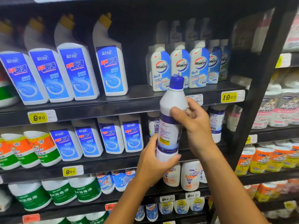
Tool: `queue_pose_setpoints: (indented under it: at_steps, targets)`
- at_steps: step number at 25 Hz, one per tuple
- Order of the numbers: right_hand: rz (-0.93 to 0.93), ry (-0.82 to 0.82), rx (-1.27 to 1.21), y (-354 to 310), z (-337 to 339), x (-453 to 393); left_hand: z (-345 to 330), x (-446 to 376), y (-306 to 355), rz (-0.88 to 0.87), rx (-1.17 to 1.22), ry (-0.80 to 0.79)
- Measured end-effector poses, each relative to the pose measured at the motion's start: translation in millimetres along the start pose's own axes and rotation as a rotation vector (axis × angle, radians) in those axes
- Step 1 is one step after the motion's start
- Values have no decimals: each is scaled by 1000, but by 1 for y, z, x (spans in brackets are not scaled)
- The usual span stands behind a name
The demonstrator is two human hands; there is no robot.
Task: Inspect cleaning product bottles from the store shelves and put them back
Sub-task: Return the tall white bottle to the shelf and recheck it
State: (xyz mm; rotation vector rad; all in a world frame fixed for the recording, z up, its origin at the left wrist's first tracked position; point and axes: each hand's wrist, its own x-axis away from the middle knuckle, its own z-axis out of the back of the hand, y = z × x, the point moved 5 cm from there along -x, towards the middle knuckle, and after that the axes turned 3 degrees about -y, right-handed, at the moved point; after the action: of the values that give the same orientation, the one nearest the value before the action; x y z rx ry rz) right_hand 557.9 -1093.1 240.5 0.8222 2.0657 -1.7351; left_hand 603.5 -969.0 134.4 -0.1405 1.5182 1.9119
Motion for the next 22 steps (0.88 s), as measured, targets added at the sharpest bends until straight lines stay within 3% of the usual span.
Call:
queue_pose_setpoints:
  at_steps: [4,8,10,16,22]
  targets:
    - [-114,78,-98,6,-4,-16,4,12,2,143,394,-198]
    - [-285,-6,-360,17,-22,-24,11,17,13,244,800,-448]
    - [-332,-77,-472,21,-34,-27,16,18,16,289,889,-492]
    - [-344,-92,-601,27,-37,-29,28,15,20,264,740,-358]
    - [-301,185,-116,27,-10,-29,24,16,25,154,474,-28]
